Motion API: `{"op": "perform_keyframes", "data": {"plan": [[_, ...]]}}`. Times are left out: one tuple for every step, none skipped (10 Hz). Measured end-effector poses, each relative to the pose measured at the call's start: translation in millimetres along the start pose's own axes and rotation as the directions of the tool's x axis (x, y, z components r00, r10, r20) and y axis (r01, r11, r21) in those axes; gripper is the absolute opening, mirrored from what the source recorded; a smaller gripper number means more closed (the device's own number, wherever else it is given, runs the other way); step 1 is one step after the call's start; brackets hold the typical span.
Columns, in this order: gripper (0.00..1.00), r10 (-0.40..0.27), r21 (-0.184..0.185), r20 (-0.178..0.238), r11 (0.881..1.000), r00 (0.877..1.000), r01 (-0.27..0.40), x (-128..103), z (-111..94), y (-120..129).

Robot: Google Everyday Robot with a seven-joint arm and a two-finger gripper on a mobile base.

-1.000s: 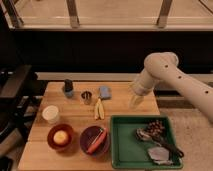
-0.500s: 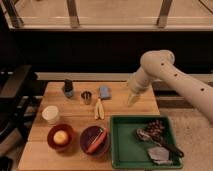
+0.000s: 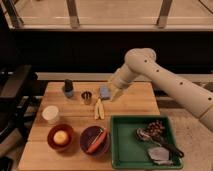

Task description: Place eraser in purple bowl

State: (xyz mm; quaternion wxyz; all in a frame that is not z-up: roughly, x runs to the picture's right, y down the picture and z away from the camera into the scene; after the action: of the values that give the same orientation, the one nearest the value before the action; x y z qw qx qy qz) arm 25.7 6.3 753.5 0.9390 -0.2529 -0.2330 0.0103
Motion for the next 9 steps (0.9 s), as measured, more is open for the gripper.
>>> {"op": "perform_keyframes", "data": {"plan": [[0.65, -0.009, 0.009, 0.014, 1.000, 1.000, 0.009, -13.7, 11.3, -8.4], [0.65, -0.015, 0.018, 0.026, 1.000, 1.000, 0.015, -26.4, 20.9, -15.7], [0.65, -0.025, 0.030, 0.043, 0.999, 0.999, 0.024, -46.1, 35.8, -26.7], [0.65, -0.039, 0.043, 0.061, 0.998, 0.997, 0.036, -66.5, 49.0, -37.5], [0.65, -0.048, 0.043, 0.081, 0.998, 0.996, 0.045, -81.4, 60.4, -45.6], [0.65, -0.054, 0.044, 0.095, 0.998, 0.994, 0.050, -91.6, 66.0, -50.1], [0.65, -0.053, 0.045, 0.094, 0.998, 0.994, 0.049, -90.1, 65.6, -50.6], [0.65, -0.053, 0.045, 0.094, 0.998, 0.994, 0.049, -89.4, 65.6, -50.4], [0.65, -0.056, 0.044, 0.094, 0.998, 0.994, 0.052, -90.7, 66.2, -50.3]]}}
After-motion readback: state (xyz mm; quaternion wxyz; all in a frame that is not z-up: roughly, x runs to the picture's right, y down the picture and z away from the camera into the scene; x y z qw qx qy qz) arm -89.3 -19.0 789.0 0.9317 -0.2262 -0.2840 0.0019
